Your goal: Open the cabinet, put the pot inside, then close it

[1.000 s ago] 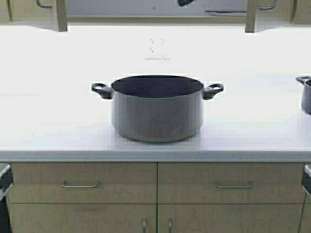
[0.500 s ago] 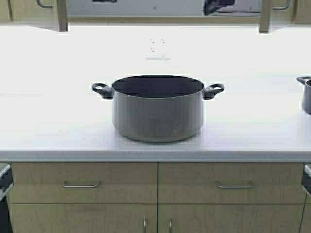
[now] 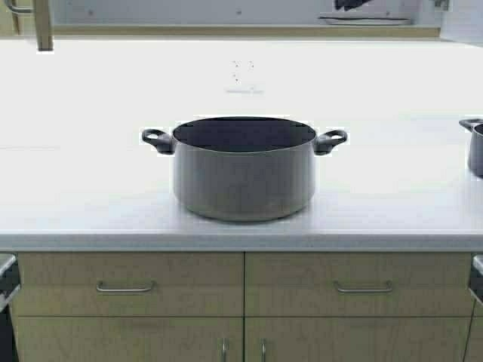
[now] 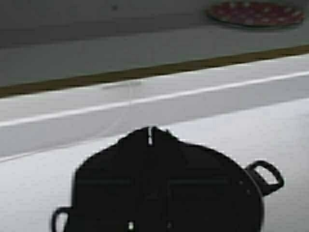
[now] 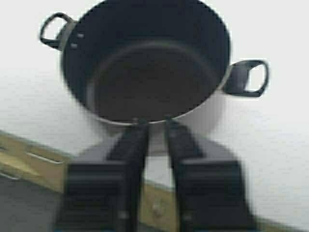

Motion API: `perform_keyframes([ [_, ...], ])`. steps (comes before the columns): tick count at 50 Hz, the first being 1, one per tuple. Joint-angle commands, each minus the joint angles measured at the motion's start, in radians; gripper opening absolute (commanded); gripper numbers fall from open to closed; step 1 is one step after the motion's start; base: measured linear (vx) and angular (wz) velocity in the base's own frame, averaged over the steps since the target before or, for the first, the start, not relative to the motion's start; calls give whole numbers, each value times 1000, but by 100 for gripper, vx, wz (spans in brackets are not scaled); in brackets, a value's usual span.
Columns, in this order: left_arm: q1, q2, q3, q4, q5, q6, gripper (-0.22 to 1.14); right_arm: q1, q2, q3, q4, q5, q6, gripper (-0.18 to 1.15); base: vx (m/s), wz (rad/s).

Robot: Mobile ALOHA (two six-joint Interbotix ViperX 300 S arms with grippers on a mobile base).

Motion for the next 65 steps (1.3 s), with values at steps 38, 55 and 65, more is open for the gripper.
perform_keyframes([
  [38, -35, 718, 376, 91, -1120, -1003, 102, 311, 538, 534, -75, -1503, 1046, 104, 0, 0],
  [55, 14, 980, 155, 97, -1180, -1206, 102, 176, 1009, 380, -83, -1893, 1376, 104, 0, 0],
  [65, 18, 1009, 106, 89, -1180, -1218, 102, 137, 1055, 336, -83, -1913, 1371, 104, 2, 2],
])
